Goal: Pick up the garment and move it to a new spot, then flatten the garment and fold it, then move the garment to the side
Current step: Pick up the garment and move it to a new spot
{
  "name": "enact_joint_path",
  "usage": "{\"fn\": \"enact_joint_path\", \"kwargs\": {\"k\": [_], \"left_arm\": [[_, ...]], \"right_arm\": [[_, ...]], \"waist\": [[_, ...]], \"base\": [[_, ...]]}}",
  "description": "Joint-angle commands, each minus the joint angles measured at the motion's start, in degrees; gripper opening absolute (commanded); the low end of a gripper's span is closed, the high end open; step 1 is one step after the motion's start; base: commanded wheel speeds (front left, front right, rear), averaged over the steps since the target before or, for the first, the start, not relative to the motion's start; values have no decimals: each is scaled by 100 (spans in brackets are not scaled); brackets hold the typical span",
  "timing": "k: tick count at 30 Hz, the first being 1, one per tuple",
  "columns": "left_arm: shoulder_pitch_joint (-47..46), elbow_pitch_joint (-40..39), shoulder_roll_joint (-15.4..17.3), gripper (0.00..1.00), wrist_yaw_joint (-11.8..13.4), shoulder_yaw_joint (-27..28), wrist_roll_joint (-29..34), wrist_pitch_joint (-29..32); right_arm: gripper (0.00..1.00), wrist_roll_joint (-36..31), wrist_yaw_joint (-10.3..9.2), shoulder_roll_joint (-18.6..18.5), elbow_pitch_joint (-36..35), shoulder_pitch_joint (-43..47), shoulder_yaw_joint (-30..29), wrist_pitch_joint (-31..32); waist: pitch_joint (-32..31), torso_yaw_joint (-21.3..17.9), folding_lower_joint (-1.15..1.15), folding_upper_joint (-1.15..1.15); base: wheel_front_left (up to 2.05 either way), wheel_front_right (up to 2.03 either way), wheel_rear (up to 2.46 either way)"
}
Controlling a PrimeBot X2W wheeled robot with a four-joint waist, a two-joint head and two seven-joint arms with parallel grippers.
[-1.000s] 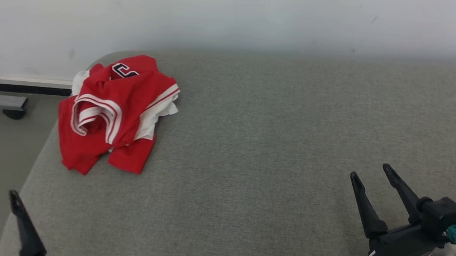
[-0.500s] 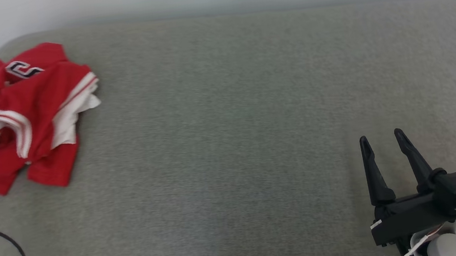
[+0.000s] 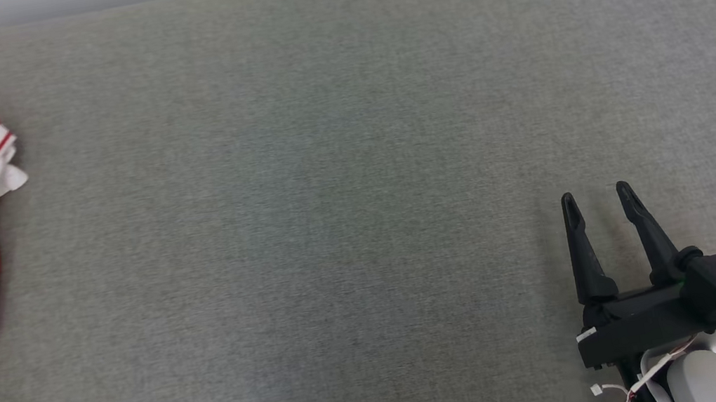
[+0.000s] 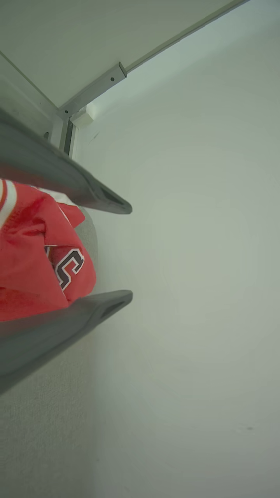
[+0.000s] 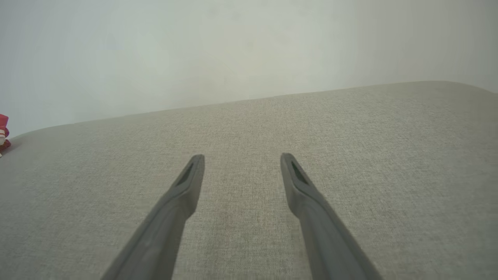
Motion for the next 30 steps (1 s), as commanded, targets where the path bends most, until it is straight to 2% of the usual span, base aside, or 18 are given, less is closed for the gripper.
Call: {"fn": "enact_joint_path", "kwargs": {"k": [1, 5, 12, 23, 24, 25, 30], "left_arm": [[-86, 81, 69, 100, -22, 0, -97, 40], [-209, 619, 305, 100, -36, -152, -94, 265], [-295, 1445, 509, 100, -5, -143, -210, 771], [-378, 2444, 349, 100, -34, -379, -695, 1675], [-381, 2489, 327, 41, -35, -414, -728, 1694], [-393, 2535, 334, 0, -35, -430, -758, 1693], [-446, 2705, 370, 0, -30, -508, -760, 1474]], "right_arm": [[100, 17, -12, 11, -17, -46, 12, -4], [100, 50, -12, 10, -42, -70, -5, -4], [100, 76, -13, 11, -63, -90, -11, -4], [100, 12, -12, 11, -34, -93, -9, -4], [100, 3, -12, 10, -28, -94, -6, -4], [100, 3, -12, 12, -30, -93, -2, -4], [100, -17, -12, 10, -8, -53, -15, -4]], "waist": [[125, -161, -1, -1], [178, -283, -1, -1], [201, -397, -1, -1], [116, -449, -1, -1], [106, -452, -1, -1], [100, -453, -1, -1], [0, -450, -1, -1]], "base": [[0, 0, 0], [0, 0, 0], [0, 0, 0], [0, 0, 0], [0, 0, 0], [0, 0, 0], [0, 0, 0]]}}
